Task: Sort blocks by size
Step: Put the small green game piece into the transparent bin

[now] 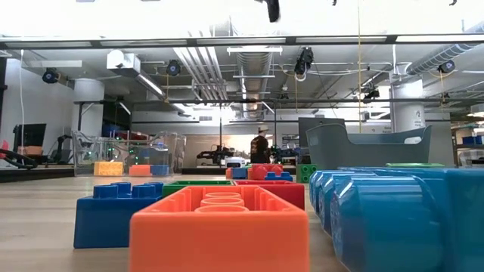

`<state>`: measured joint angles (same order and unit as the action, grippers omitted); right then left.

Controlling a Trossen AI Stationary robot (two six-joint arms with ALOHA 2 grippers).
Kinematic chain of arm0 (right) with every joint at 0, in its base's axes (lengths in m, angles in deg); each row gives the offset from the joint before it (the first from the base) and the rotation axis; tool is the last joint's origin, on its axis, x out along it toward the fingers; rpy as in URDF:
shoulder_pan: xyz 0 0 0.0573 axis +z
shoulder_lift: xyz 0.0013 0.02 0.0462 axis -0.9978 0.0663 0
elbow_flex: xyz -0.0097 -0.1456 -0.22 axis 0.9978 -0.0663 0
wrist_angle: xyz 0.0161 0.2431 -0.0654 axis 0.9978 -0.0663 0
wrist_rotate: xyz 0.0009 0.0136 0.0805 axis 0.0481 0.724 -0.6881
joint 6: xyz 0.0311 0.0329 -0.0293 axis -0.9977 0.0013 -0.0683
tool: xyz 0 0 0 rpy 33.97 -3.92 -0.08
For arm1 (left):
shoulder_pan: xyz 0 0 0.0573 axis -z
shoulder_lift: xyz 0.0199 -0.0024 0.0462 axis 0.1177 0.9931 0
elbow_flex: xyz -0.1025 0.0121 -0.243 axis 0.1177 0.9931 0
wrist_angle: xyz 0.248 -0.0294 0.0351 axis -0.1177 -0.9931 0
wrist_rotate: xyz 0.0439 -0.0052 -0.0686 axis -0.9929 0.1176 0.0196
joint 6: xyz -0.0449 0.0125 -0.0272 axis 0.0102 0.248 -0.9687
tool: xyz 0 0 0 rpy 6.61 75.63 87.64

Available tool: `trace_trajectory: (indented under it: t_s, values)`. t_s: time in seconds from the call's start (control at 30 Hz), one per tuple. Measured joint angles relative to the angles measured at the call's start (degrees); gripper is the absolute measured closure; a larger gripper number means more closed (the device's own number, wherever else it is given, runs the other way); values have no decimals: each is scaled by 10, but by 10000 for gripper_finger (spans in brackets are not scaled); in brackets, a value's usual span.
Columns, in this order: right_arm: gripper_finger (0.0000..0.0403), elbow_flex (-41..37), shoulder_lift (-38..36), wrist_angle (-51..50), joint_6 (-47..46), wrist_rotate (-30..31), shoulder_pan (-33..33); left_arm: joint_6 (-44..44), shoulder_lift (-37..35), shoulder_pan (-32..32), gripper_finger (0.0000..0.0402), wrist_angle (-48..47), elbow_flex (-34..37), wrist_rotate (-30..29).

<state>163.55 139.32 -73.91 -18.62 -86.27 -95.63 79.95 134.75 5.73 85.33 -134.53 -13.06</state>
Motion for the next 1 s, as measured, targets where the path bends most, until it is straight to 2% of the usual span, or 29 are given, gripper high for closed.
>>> trace_trajectory:
  t_s: [0.1, 0.17, 0.63, 0.77, 0.83, 0.93, 1.0]
  values:
    - [376, 0, -9, -76, -38, 36, -2, 0, 2, 0, 134, -2, 0, -44]
    - [376, 0, -10, -99, -48, 44, -4, 0, 3, 0, 134, -3, 0, -51]
    - [376, 0, 0, -95, -92, 53, -19, -8, 4, 0, 134, -24, 0, -51]
    - [376, 14, 1, -136, -171, 89, -28, -70, -19, 0, 134, -101, 0, -51]
    - [376, 35, 9, -175, -200, 94, -37, -109, -35, 0, 134, -171, -10, -63]
    - [376, 74, 31, -225, -215, 90, -53, -150, -54, 0, 134, -276, -35, -68]
    - [376, 95, 49, -226, -204, 61, -62, -152, -63, 0, 134, -322, -50, -67]
